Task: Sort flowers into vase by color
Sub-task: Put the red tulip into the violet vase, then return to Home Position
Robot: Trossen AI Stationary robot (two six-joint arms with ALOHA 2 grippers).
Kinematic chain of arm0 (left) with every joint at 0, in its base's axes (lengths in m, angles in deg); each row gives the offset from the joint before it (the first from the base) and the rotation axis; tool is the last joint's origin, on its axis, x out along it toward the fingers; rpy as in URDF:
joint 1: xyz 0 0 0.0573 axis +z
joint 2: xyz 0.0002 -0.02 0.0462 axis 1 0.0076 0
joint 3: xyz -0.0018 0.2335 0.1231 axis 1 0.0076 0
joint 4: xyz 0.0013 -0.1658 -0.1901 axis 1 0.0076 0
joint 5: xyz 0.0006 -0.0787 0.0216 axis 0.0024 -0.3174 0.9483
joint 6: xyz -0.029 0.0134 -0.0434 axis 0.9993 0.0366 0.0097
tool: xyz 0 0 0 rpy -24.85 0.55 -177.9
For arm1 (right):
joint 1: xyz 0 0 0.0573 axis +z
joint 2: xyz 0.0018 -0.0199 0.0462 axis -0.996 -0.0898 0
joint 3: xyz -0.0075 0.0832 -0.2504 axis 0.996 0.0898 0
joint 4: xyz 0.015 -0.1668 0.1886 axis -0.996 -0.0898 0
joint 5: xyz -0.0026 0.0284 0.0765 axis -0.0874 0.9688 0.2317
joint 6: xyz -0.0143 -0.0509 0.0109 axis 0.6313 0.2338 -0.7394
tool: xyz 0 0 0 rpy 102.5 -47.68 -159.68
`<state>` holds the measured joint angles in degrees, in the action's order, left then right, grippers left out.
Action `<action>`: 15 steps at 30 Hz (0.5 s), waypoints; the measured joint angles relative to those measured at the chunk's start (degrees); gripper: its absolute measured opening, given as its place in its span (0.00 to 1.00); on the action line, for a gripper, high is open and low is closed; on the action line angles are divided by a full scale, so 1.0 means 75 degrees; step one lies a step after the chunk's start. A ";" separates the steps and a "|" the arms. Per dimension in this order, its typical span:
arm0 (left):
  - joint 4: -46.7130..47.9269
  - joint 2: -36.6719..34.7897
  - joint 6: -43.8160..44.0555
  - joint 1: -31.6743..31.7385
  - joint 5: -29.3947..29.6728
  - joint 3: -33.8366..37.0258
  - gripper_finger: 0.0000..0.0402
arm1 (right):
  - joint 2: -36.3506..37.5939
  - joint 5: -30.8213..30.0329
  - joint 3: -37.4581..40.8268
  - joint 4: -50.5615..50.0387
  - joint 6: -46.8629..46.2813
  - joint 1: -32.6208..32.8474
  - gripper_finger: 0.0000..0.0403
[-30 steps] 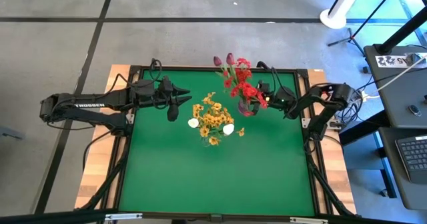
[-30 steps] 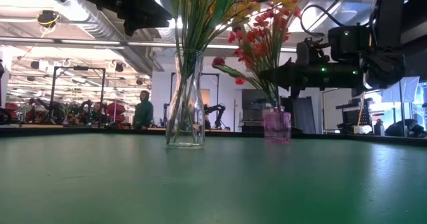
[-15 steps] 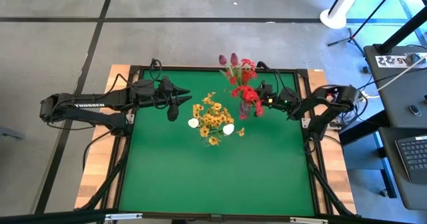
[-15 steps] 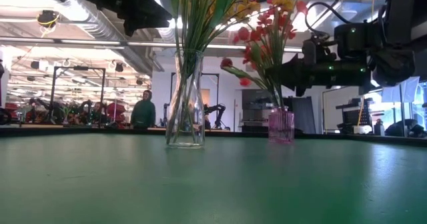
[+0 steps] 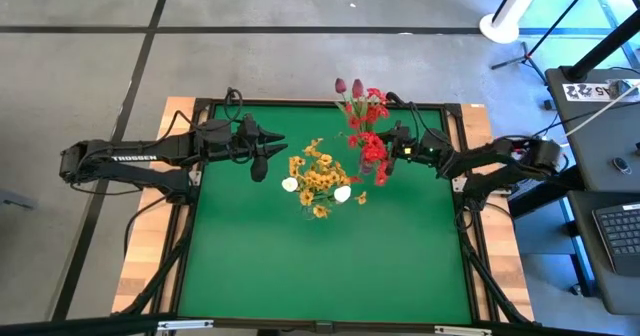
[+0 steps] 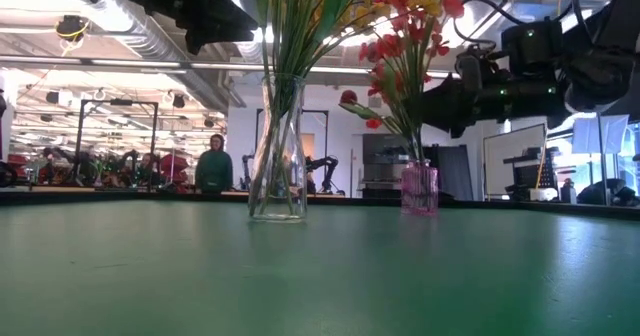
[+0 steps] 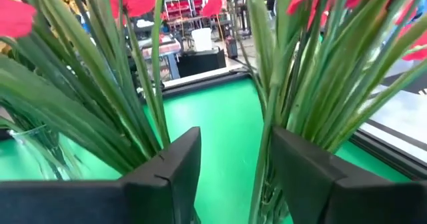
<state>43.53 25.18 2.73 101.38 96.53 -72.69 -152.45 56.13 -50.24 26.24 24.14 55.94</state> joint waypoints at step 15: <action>0.0000 0.0000 -0.0003 0.0000 0.0000 0.0000 0.30 | 0.2451 -0.0409 0.0000 -0.3021 0.0402 0.0000 0.47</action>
<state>43.53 25.18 2.71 101.38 96.53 -72.69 -134.07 53.06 -50.24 3.58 27.16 55.94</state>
